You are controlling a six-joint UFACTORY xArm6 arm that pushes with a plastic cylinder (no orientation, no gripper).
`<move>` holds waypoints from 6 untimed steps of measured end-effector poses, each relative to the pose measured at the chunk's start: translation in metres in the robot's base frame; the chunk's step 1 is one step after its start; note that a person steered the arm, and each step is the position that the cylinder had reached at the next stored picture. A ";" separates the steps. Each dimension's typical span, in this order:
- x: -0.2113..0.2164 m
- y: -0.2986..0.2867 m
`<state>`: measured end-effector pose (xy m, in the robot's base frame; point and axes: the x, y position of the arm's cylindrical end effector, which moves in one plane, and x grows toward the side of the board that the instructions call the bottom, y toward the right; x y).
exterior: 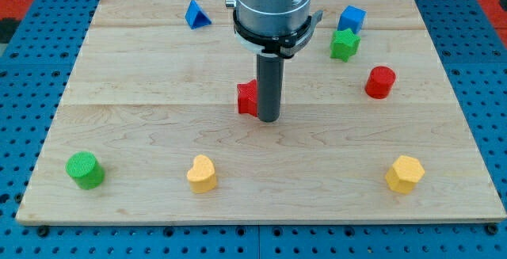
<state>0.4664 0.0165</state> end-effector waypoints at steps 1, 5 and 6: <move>-0.006 -0.021; -0.114 -0.031; -0.148 -0.004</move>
<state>0.3182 0.0125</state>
